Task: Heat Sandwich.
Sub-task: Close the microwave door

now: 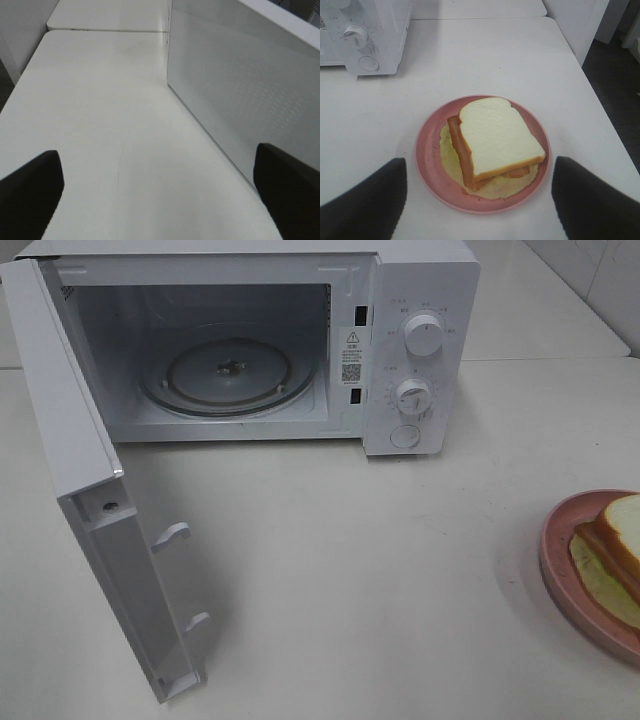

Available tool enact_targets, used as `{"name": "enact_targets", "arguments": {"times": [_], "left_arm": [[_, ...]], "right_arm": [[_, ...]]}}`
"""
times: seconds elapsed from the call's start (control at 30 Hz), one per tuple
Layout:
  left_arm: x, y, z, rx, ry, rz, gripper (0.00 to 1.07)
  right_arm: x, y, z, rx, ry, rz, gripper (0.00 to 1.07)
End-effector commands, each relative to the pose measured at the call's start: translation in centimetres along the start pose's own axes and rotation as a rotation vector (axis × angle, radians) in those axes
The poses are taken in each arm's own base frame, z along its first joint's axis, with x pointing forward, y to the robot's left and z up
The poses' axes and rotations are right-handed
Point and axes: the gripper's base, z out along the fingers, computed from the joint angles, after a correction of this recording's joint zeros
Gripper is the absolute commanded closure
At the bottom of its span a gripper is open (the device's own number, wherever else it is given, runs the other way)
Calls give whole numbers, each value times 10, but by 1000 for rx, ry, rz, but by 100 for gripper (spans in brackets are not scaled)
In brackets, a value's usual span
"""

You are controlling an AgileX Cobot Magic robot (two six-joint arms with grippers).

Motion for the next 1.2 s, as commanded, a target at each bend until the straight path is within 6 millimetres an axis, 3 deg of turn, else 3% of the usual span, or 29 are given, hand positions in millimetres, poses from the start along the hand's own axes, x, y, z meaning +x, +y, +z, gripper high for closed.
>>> {"name": "enact_targets", "arguments": {"times": [0.03, 0.33, 0.47, 0.6, 0.63, 0.77, 0.8, 0.83, 0.87, 0.93, 1.2], "left_arm": [[-9, 1, 4, -1, -18, 20, 9], [-29, 5, 39, 1, -20, -11, 22], [-29, 7, 56, -11, -22, -19, 34], [-31, 10, 75, -22, -7, -28, 53], [-31, 10, 75, -22, -7, -28, 53], [-33, 13, 97, -30, 50, -37, 83], [-33, 13, 97, -30, 50, -37, 83], [-34, 15, 107, -35, 67, -41, 97], [-35, 15, 111, -37, 72, -42, 104], [-39, 18, 125, -48, 60, -44, 107], [-47, 24, 149, -81, -53, -40, 107]], "right_arm": [[2, -1, -3, 5, -26, -4, 31], [2, -1, -3, 5, -26, -4, 31], [2, -1, -3, 5, -26, -4, 31], [2, -1, -3, 5, -26, -4, 31], [2, -1, -3, 5, -26, -4, 31], [2, -1, -3, 5, -26, -4, 31], [2, -1, -3, 5, -26, -4, 31], [2, -1, -3, 5, -26, -4, 31], [2, -1, -3, 5, -26, -4, 31], [2, -1, -3, 5, -26, -4, 31], [2, -1, -3, 5, -26, -4, 31]]}}
